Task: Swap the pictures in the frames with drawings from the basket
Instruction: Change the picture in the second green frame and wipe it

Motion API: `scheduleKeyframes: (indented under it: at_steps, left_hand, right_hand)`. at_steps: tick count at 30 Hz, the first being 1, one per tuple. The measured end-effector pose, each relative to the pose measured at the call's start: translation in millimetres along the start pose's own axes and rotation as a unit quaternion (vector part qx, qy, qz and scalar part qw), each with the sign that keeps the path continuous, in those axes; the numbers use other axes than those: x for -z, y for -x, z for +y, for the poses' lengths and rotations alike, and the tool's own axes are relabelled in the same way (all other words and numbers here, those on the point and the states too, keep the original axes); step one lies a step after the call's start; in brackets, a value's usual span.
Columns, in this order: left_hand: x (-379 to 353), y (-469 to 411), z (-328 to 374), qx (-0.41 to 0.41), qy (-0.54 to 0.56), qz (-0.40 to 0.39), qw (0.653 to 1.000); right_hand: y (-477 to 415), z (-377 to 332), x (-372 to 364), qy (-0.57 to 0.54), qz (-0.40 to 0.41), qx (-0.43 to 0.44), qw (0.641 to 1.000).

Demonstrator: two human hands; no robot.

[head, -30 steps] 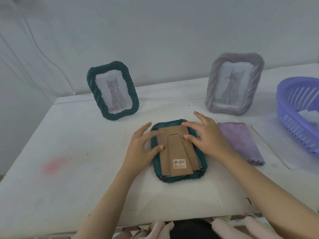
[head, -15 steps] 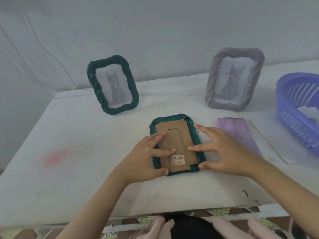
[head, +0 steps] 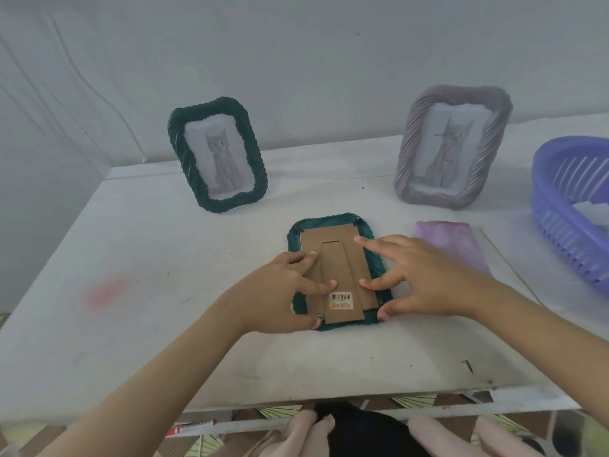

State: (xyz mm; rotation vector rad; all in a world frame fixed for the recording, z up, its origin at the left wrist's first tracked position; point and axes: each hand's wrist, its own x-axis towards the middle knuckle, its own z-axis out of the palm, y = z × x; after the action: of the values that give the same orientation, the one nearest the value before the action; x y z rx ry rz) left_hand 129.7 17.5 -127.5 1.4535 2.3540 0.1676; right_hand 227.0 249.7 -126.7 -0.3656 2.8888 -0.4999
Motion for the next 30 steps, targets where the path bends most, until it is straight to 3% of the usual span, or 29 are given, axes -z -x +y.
scheduleKeyframes:
  at_steps: [5, 12, 22, 30]
  left_hand:
    - [-2.6, 1.5, 0.3, -0.010, -0.023, 0.013, 1.000]
    - [-6.0, 0.9, -1.2, -0.022, -0.034, 0.037, 0.998]
    - [-8.5, 0.7, -1.9, -0.017, -0.033, 0.031, 0.999]
    - [-11.9, 3.0, -2.4, -0.016, -0.015, 0.045, 0.999]
  right_hand:
    - [-2.7, 0.0, 2.9, -0.006, -0.014, 0.003, 1.000]
    - [-1.2, -0.9, 4.9, 0.082, -0.015, 0.053, 0.995]
    - [0.8, -3.2, -26.1, 0.159, 0.100, 0.152, 0.970]
    - [11.8, -6.5, -51.6, 0.070, 0.207, 0.070, 0.973]
